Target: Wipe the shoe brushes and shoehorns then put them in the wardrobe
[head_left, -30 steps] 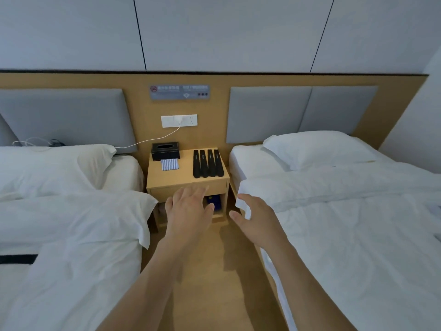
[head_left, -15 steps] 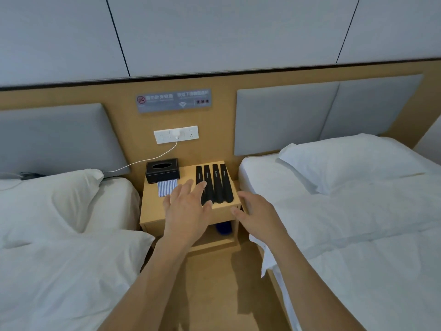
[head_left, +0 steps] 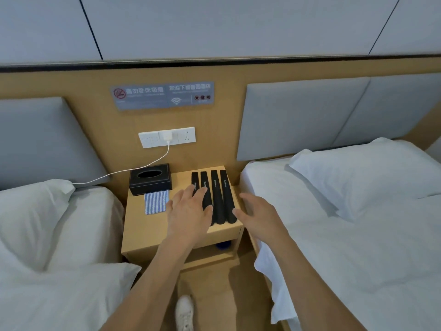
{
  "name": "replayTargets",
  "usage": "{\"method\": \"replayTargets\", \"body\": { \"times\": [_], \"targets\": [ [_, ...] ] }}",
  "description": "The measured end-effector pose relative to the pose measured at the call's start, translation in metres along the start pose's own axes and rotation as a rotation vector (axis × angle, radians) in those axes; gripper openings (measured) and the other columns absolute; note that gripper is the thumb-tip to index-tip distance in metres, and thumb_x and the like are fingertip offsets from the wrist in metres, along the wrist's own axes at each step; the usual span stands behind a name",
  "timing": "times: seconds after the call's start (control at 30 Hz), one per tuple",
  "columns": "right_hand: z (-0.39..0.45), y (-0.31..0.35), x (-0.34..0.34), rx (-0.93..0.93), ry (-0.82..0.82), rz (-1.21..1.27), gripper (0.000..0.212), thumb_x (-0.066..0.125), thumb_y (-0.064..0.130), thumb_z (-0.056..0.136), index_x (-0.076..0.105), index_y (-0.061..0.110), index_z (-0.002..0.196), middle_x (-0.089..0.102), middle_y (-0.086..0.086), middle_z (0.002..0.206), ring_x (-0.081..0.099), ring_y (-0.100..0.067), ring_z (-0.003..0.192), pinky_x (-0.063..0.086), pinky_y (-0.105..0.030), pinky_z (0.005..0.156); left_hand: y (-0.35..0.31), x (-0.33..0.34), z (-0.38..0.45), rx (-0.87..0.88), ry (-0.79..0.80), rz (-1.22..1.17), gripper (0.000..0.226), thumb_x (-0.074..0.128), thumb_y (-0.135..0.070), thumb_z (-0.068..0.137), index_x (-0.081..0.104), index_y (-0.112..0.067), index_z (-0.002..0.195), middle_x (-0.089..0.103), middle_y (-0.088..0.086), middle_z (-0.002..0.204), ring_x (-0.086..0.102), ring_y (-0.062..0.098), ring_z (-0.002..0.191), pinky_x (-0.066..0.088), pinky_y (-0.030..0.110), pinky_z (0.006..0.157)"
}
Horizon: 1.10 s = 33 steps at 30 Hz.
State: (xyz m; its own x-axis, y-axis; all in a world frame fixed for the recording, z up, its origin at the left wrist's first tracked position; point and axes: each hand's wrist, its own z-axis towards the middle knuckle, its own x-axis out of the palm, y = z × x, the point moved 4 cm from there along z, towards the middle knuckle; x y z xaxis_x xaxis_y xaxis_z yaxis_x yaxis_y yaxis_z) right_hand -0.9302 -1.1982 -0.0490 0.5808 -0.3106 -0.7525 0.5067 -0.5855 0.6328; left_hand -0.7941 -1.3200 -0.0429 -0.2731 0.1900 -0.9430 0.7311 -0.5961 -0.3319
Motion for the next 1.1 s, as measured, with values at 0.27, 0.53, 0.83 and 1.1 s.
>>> {"method": "replayTargets", "body": {
  "times": [0.27, 0.53, 0.83, 1.1],
  "targets": [
    [0.113, 0.012, 0.029, 0.148, 0.018, 0.000, 0.053, 0.058, 0.044, 0.097, 0.039, 0.037, 0.145, 0.043, 0.009, 0.152, 0.047, -0.016, 0.135, 0.041, -0.031, 0.106, 0.043, 0.033, 0.126, 0.010, 0.139, -0.031, 0.051, 0.047, -0.044, 0.097, 0.033, -0.034, 0.145, 0.032, -0.002, 0.156, 0.030, 0.024, 0.143, 0.028, 0.049, 0.114],
    [0.199, -0.026, 0.076, 0.404, 0.106, 0.142, 0.043, 0.057, 0.043, 0.097, 0.048, 0.031, 0.137, 0.052, 0.004, 0.142, 0.052, -0.020, 0.127, 0.047, -0.035, 0.104, 0.095, 0.096, 0.208, -0.057, 0.397, -0.162, 0.050, 0.049, -0.036, 0.098, 0.036, -0.027, 0.146, 0.039, 0.002, 0.149, 0.042, 0.026, 0.132, 0.040, 0.046, 0.108],
    [0.287, -0.115, 0.138, 0.587, 0.185, 0.201, 0.041, 0.066, 0.033, 0.094, 0.054, 0.024, 0.132, 0.059, 0.002, 0.123, 0.058, -0.020, 0.111, 0.051, -0.035, 0.098, 0.134, 0.211, 0.255, -0.322, 0.577, -0.358, 0.063, 0.060, -0.031, 0.093, 0.032, -0.018, 0.148, 0.048, 0.010, 0.142, 0.047, 0.028, 0.128, 0.039, 0.035, 0.104],
    [0.353, -0.185, 0.203, 0.658, 0.189, 0.093, 0.049, 0.073, 0.028, 0.088, 0.053, 0.021, 0.132, 0.064, -0.003, 0.114, 0.064, -0.022, 0.103, 0.053, -0.030, 0.079, 0.162, 0.305, 0.281, -0.631, 0.599, -0.316, 0.057, 0.069, -0.031, 0.086, 0.041, -0.009, 0.132, 0.054, 0.012, 0.129, 0.054, 0.028, 0.117, 0.049, 0.036, 0.089]
  ]
}}
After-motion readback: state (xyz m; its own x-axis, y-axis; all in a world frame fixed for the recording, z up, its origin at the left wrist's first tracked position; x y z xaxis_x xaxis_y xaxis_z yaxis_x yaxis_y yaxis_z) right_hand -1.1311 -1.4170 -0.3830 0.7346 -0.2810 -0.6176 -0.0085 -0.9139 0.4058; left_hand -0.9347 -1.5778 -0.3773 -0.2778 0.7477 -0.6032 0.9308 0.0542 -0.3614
